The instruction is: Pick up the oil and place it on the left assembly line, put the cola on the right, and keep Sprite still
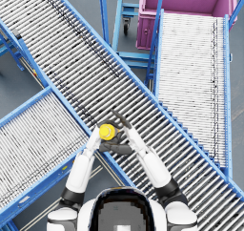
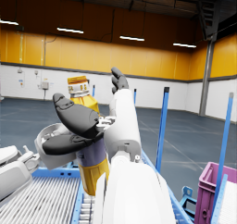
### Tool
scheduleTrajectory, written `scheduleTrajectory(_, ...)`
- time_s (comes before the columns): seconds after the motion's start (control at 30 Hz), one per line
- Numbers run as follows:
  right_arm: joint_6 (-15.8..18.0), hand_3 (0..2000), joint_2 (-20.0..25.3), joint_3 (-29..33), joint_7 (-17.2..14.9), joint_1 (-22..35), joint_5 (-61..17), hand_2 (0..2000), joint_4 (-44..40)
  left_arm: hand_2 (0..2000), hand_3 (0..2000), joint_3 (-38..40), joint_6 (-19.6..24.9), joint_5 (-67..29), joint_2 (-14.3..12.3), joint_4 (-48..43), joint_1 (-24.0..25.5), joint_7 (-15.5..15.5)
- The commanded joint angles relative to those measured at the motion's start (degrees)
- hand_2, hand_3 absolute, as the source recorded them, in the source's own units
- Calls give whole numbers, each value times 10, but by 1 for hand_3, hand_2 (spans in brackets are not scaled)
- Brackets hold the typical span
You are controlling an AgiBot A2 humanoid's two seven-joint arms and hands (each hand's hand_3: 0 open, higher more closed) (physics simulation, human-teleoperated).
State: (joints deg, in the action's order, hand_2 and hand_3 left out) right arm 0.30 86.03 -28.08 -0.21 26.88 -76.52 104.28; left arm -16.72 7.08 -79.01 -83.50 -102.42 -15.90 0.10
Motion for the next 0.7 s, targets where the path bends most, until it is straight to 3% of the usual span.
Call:
scheduleTrajectory(0.03, -1, 0, -7, 46, 1, -10, 0, 0, 13, 2000, 2000, 70, 1, 0, -5, -16, -8, 1)
scheduleTrajectory(0.27, -3, 0, -8, 72, 2, -26, 1, 0, 14, 2000, 2000, 260, 5, 0, -2, 40, 4, 2)
scheduleTrajectory(0.7, -3, 0, 23, 67, 2, -7, 1, 0, -12, 2000, 2000, 430, -9, 0, 9, 126, 2, 1)
